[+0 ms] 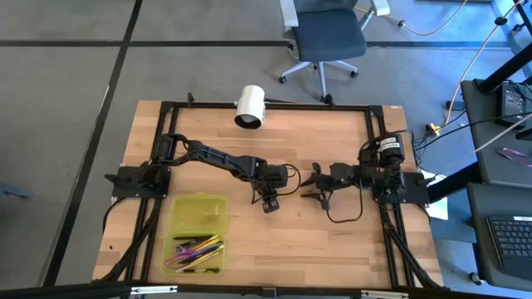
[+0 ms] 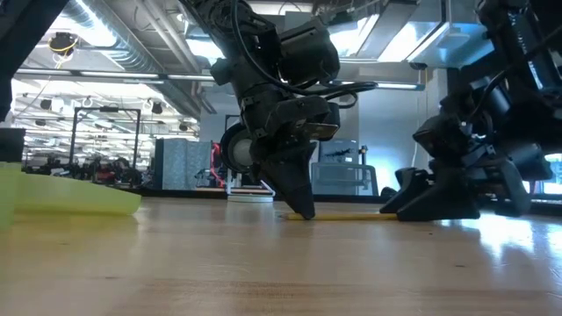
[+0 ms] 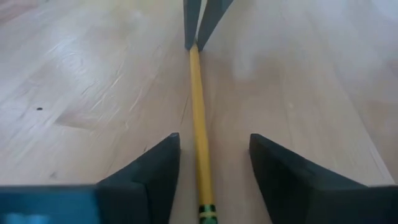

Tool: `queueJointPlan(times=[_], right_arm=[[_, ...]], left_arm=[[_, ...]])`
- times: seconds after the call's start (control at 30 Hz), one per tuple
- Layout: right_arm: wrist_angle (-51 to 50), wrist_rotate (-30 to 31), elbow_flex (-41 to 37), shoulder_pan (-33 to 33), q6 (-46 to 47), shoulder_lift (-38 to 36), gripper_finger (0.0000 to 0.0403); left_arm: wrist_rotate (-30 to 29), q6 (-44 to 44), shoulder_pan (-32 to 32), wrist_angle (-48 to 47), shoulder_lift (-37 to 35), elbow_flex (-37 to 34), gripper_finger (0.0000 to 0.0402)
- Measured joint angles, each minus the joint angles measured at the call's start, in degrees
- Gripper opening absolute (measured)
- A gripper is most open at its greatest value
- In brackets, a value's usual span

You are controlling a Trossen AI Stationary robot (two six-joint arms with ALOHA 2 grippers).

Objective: Pick & place school supplies into a supply box
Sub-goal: Put the yellow pencil into the yellow supply box

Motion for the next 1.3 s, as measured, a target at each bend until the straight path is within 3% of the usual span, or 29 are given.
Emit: queueJointPlan(times=[0.37,0.73,1.3], right_arm=[[1.5,-0.3,0.2,0.0,-0.8,1.8,0.0115],[1.6,-0.2,0.1,0.1,-2.0,1.8,0.0026],[2.1,-0.9,-0.3,0.0,-1.5,1.1,0.0025]], left_arm=[[-0.7,0.5,-0.1,0.0,-0.4,0.0,0.0024],[-3.3,2.9,-0.1,-1.5,-3.8,-0.6,0.0086],[-3.8,7.1,0.1,-1.4,-8.8,-0.3,0.0129]])
